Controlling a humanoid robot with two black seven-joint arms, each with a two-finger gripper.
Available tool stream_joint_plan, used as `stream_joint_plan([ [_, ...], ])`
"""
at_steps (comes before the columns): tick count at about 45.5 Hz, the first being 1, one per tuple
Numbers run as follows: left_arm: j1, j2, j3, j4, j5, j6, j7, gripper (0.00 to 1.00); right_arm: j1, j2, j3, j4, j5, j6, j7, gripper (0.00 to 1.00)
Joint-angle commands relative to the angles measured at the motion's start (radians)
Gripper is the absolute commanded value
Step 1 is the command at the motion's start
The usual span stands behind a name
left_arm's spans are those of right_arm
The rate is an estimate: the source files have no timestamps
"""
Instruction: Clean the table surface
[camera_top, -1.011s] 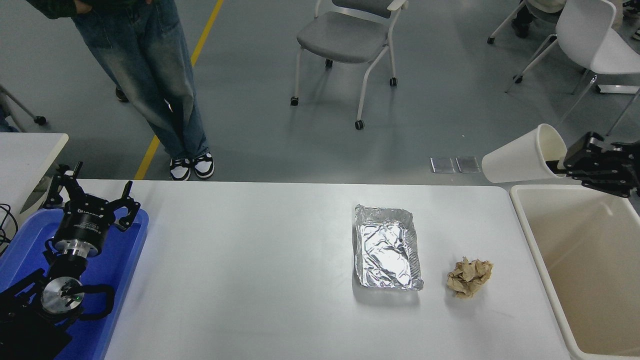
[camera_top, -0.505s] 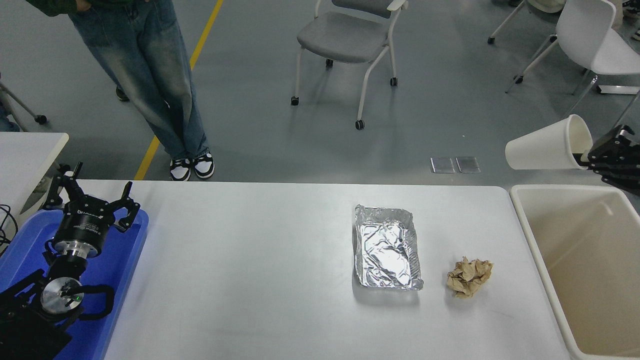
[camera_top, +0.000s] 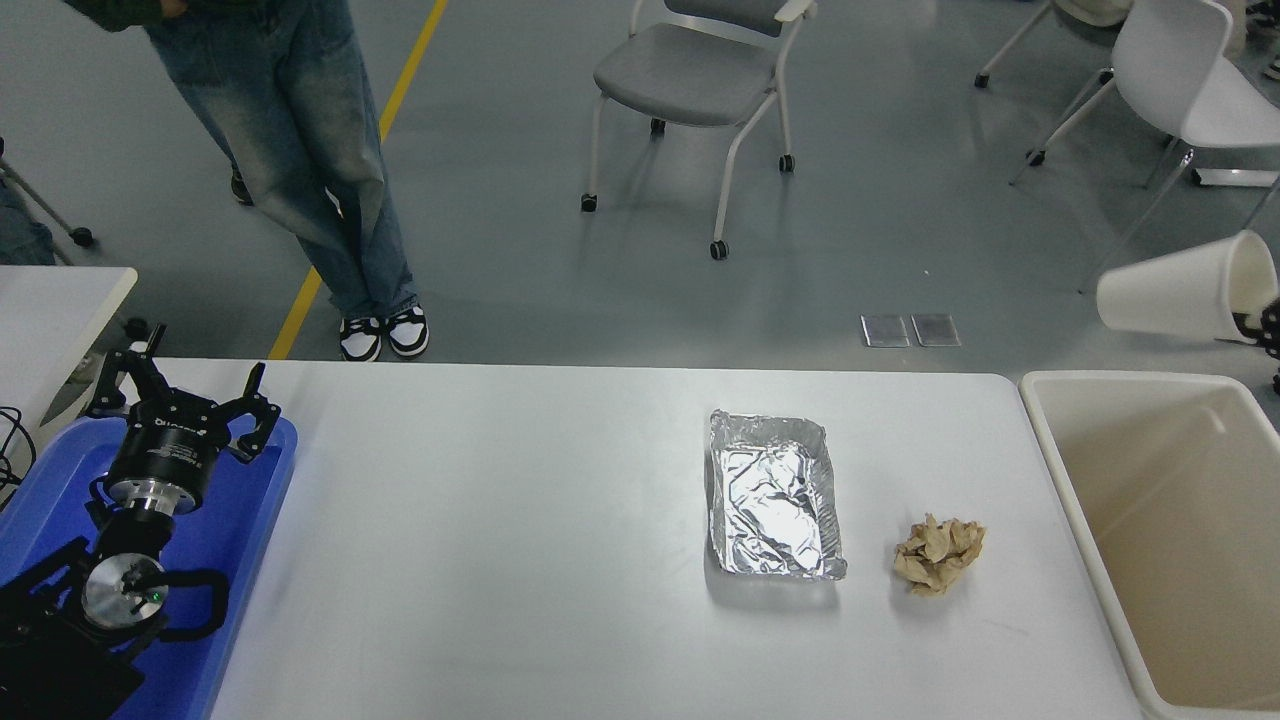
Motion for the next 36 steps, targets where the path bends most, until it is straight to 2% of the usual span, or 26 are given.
stream_joint_plan([
  [1,0.001,0.001,0.0,0.0,0.0,0.0,0.001,1.0,-0.054,0.116,0.003,-0.233,0.008,-0.006,0.043,0.0],
  [9,0.001,0.001,0.0,0.0,0.0,0.0,-0.001,1.0,-0.091,0.225,-0.002,-0.41,0.029,-0.013,0.048,0.0],
  [16,0.001,-0.001,0.0,0.0,0.0,0.0,0.0,1.0,-0.118,0.262,-0.016,-0.478,0.029,-0.021,0.057,0.0],
  [36,0.001,-0.001,0.0,0.0,0.0,0.0,0.0,1.0,-0.15,0.5,-0.1,-0.67,0.029,-0.26,0.06,0.0],
])
